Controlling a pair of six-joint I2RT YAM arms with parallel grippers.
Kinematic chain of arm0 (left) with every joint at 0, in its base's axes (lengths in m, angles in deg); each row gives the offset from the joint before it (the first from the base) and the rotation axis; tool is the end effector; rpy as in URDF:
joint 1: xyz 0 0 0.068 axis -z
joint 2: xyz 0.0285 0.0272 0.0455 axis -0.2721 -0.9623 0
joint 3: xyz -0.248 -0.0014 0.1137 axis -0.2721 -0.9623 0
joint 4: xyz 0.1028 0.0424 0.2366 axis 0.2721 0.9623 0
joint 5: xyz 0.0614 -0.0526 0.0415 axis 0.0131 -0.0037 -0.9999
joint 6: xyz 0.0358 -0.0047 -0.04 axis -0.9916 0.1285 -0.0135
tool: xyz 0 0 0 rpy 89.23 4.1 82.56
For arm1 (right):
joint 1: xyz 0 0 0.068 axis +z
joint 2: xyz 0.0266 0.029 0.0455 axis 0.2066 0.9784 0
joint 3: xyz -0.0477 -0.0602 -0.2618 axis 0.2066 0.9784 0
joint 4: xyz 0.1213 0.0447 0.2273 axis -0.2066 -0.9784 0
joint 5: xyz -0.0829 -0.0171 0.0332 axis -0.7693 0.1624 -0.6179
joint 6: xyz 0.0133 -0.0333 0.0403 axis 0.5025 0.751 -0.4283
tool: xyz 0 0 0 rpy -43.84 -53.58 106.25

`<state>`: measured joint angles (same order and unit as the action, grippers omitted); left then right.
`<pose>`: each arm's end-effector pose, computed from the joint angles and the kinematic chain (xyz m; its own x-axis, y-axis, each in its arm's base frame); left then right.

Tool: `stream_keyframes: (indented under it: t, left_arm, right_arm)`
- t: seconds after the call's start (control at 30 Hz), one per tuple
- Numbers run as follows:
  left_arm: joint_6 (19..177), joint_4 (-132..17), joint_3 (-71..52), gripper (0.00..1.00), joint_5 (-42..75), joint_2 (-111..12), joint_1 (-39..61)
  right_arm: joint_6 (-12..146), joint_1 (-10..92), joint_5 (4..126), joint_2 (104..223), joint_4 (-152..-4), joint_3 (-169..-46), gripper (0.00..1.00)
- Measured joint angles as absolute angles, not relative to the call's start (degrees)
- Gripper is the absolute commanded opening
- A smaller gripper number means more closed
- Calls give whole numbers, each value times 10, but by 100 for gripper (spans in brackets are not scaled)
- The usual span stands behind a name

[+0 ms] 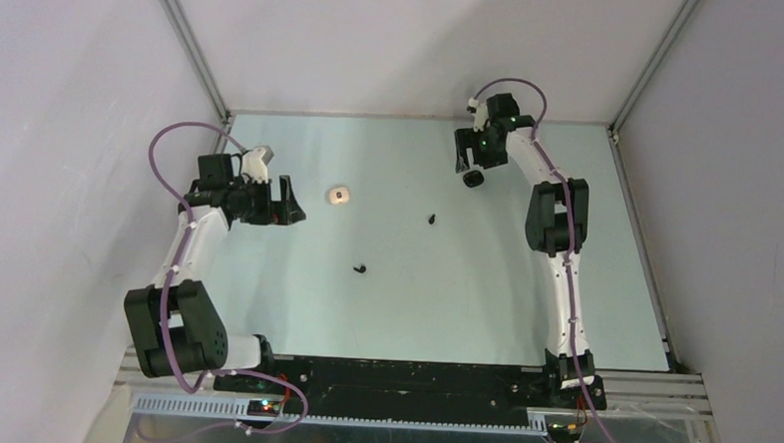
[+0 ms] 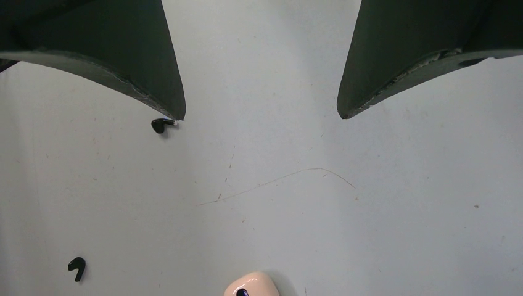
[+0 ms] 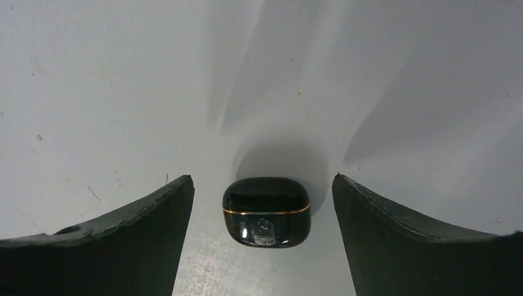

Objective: Insert the wireless bluetooth earbuds into the charging case
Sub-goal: Adjust the charging case at the center of the board.

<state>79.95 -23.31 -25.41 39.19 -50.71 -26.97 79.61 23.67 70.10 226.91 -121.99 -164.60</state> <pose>0.2705 0.0349 0.2594 -0.7540 -0.0566 -0.6545 0.2233 0.9149 -0.3363 0.5341 0.1194 0.1858 -0.7771 -0.2600 -0.5731 -0.4009 0.9065 0.1322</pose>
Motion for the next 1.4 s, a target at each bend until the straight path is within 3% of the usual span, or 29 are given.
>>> stream_keyframes:
  t: [0.6, 0.93, 1.13, 1.27, 1.4]
  left_arm:
    - [800, -233, -254, 99, 391, -515, -272]
    - [800, -233, -254, 99, 391, -515, -278]
    - [800, -233, -254, 99, 392, -515, -280]
    - [800, -233, -254, 100, 393, -515, -280]
    - [800, -237, -255, 99, 400, -515, -281]
  right_arm:
    - [780, 242, 760, 2264, -1277, -1621, 86]
    - [777, 273, 678, 2254, -1269, -1604, 83]
    - [784, 302, 606, 2254, -1268, -1603, 66]
    - [781, 312, 568, 2254, -1267, -1603, 42]
    - [780, 311, 553, 2252, -1259, -1598, 36]
